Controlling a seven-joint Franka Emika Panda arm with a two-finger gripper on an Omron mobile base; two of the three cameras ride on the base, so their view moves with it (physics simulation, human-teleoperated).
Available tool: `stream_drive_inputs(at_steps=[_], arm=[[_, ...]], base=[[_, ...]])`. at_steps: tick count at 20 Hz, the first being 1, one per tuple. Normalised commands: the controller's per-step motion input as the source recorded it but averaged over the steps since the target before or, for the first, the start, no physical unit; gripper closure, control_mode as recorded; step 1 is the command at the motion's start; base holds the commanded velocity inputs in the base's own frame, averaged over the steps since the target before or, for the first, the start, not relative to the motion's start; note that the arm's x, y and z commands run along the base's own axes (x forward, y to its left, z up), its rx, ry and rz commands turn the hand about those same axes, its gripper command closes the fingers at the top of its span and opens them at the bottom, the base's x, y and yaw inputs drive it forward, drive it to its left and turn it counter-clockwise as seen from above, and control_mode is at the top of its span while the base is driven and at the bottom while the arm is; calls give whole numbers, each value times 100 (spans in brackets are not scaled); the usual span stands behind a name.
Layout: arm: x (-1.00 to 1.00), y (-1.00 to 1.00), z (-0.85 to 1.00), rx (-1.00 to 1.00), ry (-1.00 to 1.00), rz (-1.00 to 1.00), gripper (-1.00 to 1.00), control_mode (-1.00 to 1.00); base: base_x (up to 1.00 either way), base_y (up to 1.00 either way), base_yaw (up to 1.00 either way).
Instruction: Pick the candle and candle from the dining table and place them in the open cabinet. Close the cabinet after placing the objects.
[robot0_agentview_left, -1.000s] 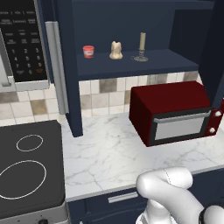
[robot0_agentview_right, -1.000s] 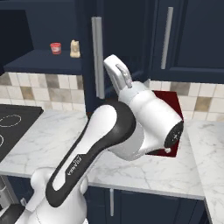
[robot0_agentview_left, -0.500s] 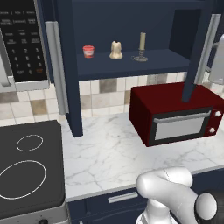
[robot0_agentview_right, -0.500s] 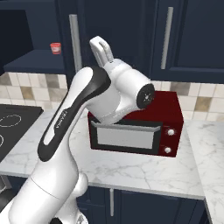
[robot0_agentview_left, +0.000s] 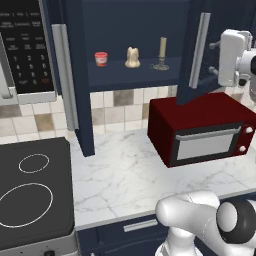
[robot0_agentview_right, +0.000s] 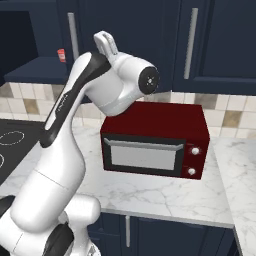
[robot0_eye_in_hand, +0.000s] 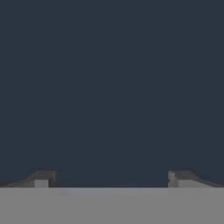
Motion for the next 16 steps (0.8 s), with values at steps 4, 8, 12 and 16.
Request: stream_drive_inputs(at_steps=[4,8,12,16], arm=[[77,61,1,-6,7,-2,-100,-100],[73,67,0,-6,5,-2,-100,-100],[70,71,0,-5,0,-1,-100,-100],[65,74,0,-7,0,-1,-100,-100]], base=[[0,0,0],[0,0,0],[0,0,0],[0,0,0]])
